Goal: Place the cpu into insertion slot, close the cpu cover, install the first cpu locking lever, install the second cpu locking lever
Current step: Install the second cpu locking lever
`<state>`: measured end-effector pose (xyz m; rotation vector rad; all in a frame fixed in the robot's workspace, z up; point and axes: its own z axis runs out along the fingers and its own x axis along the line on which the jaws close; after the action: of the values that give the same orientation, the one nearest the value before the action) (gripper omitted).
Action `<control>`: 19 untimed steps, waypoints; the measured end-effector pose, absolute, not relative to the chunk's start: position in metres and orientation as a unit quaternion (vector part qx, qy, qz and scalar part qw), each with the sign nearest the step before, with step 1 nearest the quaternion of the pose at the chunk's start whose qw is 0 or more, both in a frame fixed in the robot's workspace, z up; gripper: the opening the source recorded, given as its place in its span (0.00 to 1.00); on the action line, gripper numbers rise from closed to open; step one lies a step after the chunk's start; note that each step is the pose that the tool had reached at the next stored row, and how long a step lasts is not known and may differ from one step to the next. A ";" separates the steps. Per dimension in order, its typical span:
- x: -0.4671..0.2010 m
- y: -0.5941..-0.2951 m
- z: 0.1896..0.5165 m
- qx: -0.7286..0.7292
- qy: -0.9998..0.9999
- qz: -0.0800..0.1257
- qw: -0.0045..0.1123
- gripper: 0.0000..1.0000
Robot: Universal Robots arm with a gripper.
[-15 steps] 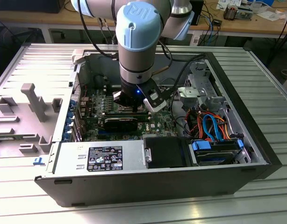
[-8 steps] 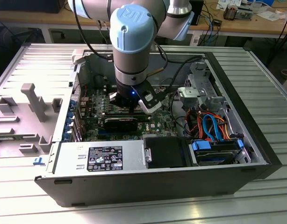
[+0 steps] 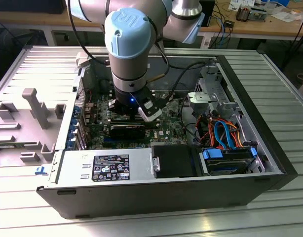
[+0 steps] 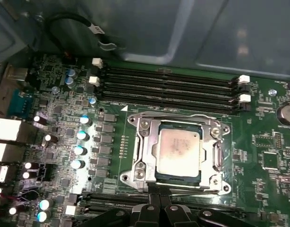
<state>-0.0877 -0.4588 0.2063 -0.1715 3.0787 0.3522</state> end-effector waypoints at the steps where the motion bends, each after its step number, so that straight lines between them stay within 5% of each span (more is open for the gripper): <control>1: -0.089 -0.459 0.206 -0.055 0.992 0.113 0.019 0.11; 19: -0.116 -0.454 0.205 -0.055 0.991 0.122 0.020 0.11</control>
<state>-0.1156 -0.4539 0.2049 -0.1711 3.0746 0.3780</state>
